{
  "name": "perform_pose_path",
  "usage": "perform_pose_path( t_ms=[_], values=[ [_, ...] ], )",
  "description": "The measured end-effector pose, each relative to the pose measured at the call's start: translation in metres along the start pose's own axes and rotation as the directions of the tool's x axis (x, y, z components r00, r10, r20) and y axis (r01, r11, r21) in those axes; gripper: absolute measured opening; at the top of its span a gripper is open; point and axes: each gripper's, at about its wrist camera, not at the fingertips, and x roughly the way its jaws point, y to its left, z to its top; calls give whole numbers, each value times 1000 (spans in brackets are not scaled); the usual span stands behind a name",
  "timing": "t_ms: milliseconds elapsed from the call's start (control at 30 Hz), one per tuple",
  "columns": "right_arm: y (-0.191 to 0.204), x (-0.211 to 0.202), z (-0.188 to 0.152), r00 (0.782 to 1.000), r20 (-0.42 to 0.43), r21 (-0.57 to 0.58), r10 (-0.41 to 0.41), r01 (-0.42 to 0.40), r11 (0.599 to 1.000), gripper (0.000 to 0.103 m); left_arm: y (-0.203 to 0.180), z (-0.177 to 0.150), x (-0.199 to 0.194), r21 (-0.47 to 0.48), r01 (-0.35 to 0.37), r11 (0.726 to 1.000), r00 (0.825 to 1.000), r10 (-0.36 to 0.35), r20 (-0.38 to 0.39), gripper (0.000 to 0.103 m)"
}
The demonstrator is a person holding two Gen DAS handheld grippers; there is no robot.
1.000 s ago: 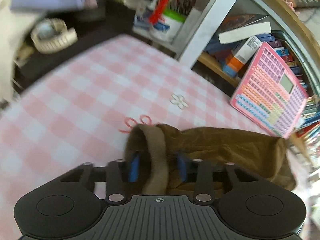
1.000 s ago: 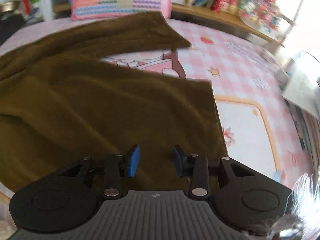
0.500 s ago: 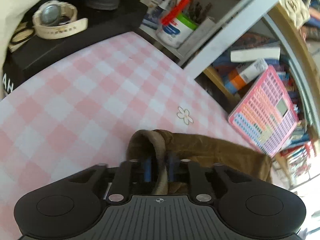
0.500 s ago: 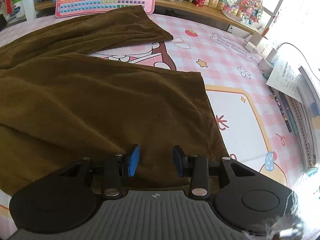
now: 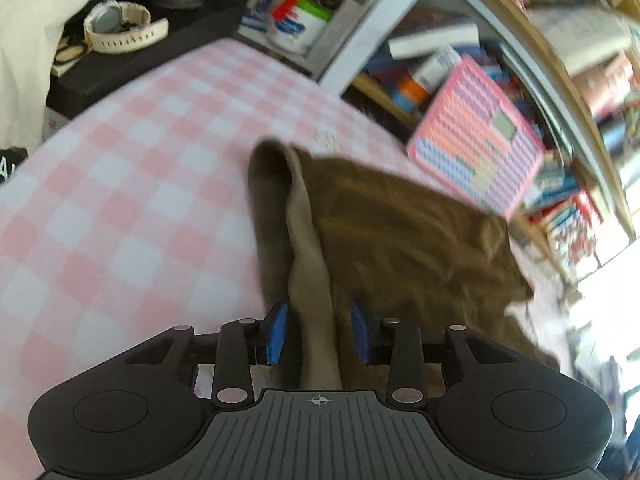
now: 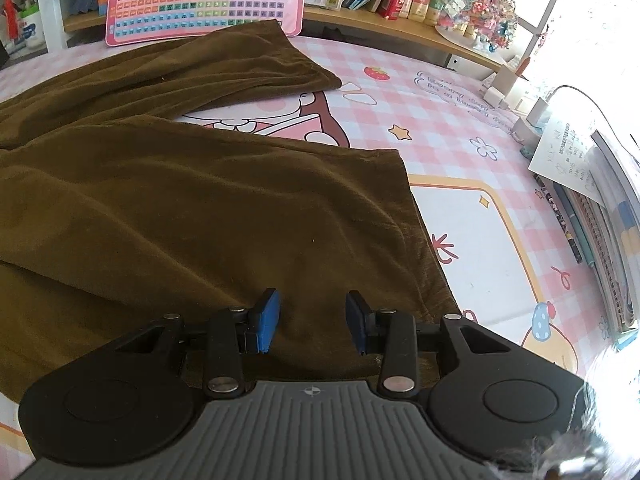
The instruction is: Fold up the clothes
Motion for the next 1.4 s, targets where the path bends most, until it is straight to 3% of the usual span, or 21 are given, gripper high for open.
perform_pose_path(
  t_ms=[300, 400, 833, 933, 967, 1000, 1133, 1233, 1400],
  values=[
    [-1, 0, -3, 1000, 15, 22, 6, -6, 1000, 34, -23, -7, -18, 59, 62, 996, 997, -64, 35, 34],
    [-2, 0, -3, 1000, 18, 26, 10, -10, 1000, 34, -23, -10, -14, 59, 45, 997, 999, -46, 9, 37],
    [-1, 0, -3, 1000, 26, 8, 14, -14, 1000, 34, -4, -28, -19, -33, 32, 999, 999, -32, 10, 36],
    [1, 0, -3, 1000, 25, 0, 6, -6, 1000, 34, -3, -27, -17, -56, 55, 997, 998, -55, 8, 30],
    [1, 0, -3, 1000, 25, -1, 4, -4, 1000, 34, -4, -26, -15, -52, 64, 997, 998, -65, -6, 10],
    [1, 0, -3, 1000, 24, 0, 4, -4, 1000, 34, -6, -26, -13, -36, 59, 998, 998, -60, -31, 2],
    [2, 0, -3, 1000, 21, 5, 3, -3, 1000, 34, -4, -21, -22, -5, 23, 1000, 999, -23, -46, 2],
    [4, -1, -4, 1000, 20, 8, 17, -17, 1000, 34, 15, -18, -25, -41, -13, 999, 998, 10, -63, 2],
    [12, -5, -5, 999, 21, -4, 38, -37, 999, 34, 28, -19, -34, -57, -9, 998, 998, 6, -61, 3]
  ],
)
